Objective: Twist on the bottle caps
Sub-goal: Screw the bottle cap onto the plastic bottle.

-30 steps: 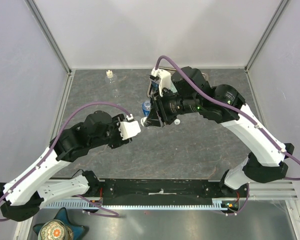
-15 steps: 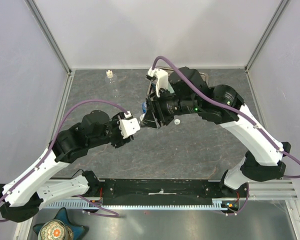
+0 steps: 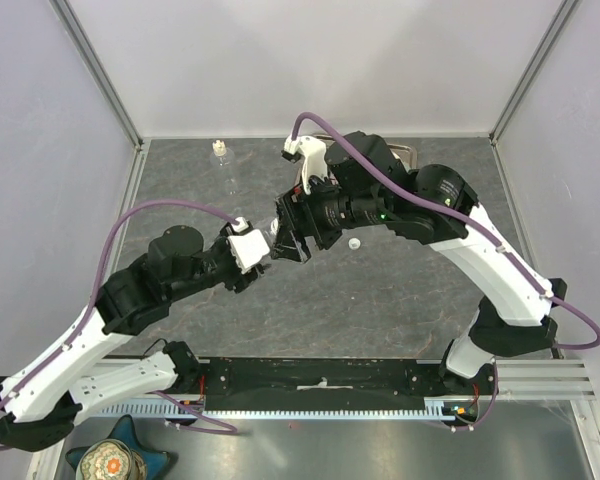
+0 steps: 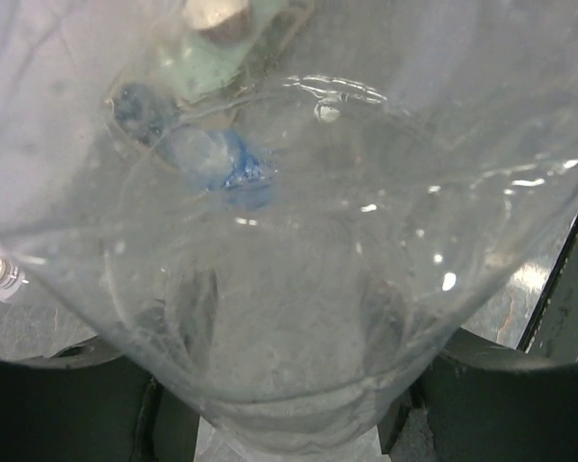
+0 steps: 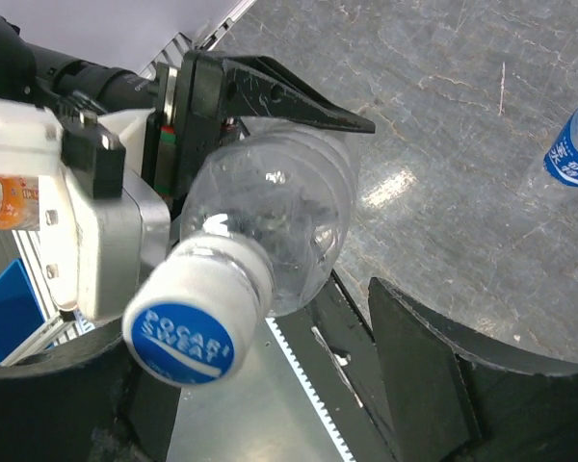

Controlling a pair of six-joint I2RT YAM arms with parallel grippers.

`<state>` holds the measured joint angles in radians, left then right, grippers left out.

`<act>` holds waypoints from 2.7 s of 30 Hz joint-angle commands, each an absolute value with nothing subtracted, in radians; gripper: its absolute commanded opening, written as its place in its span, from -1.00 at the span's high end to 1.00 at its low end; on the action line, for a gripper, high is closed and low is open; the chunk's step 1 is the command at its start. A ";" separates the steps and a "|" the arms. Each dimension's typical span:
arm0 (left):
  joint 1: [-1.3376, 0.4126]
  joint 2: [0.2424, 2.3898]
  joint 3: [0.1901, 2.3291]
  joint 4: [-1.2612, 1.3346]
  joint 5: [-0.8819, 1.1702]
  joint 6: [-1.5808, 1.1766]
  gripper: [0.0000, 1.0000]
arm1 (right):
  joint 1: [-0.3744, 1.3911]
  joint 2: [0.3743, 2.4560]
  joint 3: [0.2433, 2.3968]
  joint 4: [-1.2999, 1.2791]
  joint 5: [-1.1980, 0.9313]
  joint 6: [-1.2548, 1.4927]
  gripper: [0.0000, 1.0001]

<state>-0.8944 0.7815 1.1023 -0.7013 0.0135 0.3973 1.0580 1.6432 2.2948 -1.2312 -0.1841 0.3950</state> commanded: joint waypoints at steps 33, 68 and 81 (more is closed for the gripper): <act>-0.676 0.696 1.114 -0.519 0.903 0.032 0.96 | 1.054 1.364 2.045 -0.402 -0.601 -0.109 -0.93; -0.672 0.699 1.109 -0.555 0.996 0.112 0.96 | 1.029 1.606 2.097 -0.095 -1.038 0.232 -0.25; -0.667 0.707 1.114 -0.545 0.971 0.104 0.96 | 1.028 1.611 2.103 -0.100 -1.061 0.252 0.01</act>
